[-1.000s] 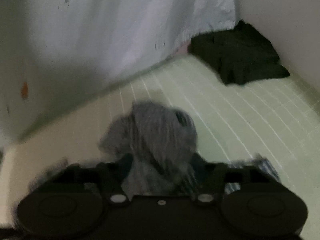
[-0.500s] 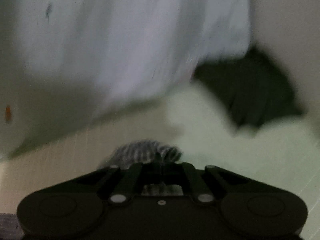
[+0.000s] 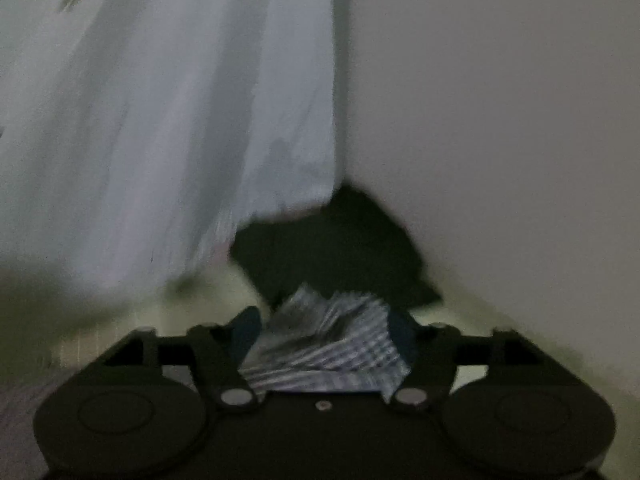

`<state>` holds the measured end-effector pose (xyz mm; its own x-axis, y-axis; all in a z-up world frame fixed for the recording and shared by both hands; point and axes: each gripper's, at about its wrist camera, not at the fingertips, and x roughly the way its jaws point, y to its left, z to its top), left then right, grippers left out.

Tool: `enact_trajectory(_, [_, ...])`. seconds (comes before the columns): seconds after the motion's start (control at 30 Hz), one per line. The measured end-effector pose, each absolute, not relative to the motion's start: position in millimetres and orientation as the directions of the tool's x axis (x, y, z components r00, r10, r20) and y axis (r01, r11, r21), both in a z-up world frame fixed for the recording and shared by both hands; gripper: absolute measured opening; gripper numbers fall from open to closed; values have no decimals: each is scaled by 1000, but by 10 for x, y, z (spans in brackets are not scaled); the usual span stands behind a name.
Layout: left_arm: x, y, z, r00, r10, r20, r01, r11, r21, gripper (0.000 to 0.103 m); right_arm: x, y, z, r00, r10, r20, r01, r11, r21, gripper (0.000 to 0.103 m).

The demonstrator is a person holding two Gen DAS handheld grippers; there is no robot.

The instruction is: Fold clothes

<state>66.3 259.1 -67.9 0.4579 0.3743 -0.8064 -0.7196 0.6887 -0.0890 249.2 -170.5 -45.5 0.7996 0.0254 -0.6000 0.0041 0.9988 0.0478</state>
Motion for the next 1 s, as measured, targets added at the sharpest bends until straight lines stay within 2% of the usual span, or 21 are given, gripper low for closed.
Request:
enact_trajectory(0.1, [274,2468,-893,386,326,-863,-749,656,-87,61,2322,-1751,-536,786,-7,-618,32,999,30,82])
enact_trajectory(0.3, [-153,2171,-1161,374,204,-905,-762,624,-175,75,1721,-1539,-848,696,70,-714,4,995,102,82])
enact_trajectory(0.47, [-179,1963,-1331,360,135,-923,-730,657,-188,74,1412,-1349,-904,650,144,-746,-84,990,117,83])
enact_trajectory(0.5, [-152,1903,-1353,346,148,-927,-714,682,-157,65,1348,-1316,-900,648,151,-747,-104,989,109,83])
enact_trajectory(0.53, [-138,1848,-1362,334,170,-927,-694,710,-120,52,1267,-1297,-890,646,158,-747,-121,987,104,83])
enact_trajectory(0.57, [-152,1801,-1364,330,191,-924,-675,732,-90,42,1195,-1287,-878,644,164,-748,-131,986,103,83])
enact_trajectory(0.63, [-185,1745,-1354,330,227,-916,-643,764,-43,12,1094,-1281,-887,638,168,-751,-141,985,101,83])
enact_trajectory(0.73, [-255,1846,-1262,359,251,-899,-634,772,-38,6,975,-1295,-894,634,161,-756,-126,987,105,83])
enact_trajectory(0.83, [-327,1966,-1153,386,285,-878,-627,779,-23,5,887,-1290,-898,632,155,-759,-113,988,107,83])
enact_trajectory(0.93, [-419,2246,-855,401,395,-826,-628,775,66,5,805,-1267,-890,643,139,-754,-97,990,100,83])
enact_trajectory(1.0, [-451,2402,-608,423,497,-758,-621,768,156,6,750,-1247,-874,648,136,-749,-85,991,106,83])
